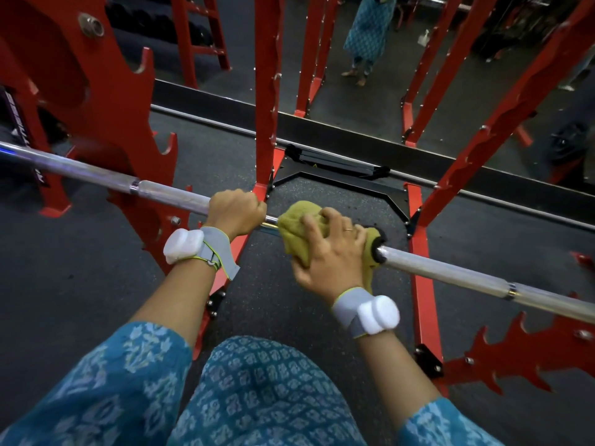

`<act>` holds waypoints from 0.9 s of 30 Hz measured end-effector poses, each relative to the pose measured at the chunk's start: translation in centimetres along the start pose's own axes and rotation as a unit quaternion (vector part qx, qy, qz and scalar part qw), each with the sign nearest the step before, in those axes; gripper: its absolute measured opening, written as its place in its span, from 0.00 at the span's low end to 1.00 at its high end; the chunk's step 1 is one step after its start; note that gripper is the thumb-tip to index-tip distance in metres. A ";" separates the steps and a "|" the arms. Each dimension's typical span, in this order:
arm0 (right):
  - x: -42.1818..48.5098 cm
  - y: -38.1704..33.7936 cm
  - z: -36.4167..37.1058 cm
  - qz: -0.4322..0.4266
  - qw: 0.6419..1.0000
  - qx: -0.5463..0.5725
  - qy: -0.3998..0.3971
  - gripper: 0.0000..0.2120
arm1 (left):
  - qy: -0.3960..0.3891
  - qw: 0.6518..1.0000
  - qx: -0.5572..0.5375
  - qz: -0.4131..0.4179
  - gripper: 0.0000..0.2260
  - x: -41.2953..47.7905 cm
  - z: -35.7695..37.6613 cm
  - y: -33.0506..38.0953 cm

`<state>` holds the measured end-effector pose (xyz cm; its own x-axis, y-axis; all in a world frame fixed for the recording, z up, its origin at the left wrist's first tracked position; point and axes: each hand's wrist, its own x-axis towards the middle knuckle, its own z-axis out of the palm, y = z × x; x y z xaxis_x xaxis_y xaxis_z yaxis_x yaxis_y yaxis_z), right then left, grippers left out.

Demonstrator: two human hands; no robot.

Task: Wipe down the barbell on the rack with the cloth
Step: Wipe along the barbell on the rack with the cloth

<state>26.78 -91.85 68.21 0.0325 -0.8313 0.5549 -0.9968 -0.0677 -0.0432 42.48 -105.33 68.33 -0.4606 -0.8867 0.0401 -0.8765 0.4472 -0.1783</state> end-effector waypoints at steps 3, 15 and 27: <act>1.5 -3.6 1.5 -0.022 1.000 0.000 -0.017 0.38 | -0.017 0.999 -0.016 -0.026 0.16 -0.5 -1.0 -0.3; 0.9 1.4 -1.2 0.088 0.995 0.039 0.023 0.27 | 0.028 0.985 -0.152 -0.074 0.21 -0.7 -1.4 -1.2; 6.5 -5.7 0.1 0.082 0.988 0.096 -0.091 0.27 | 0.048 0.989 -0.100 -0.096 0.15 -1.5 -1.6 -1.6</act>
<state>32.66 -96.89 71.98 -0.0973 -0.9242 0.3693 -0.9581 -0.0135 -0.2862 44.35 -104.55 70.09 -0.2860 -0.9466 0.1487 -0.9547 0.2947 0.0401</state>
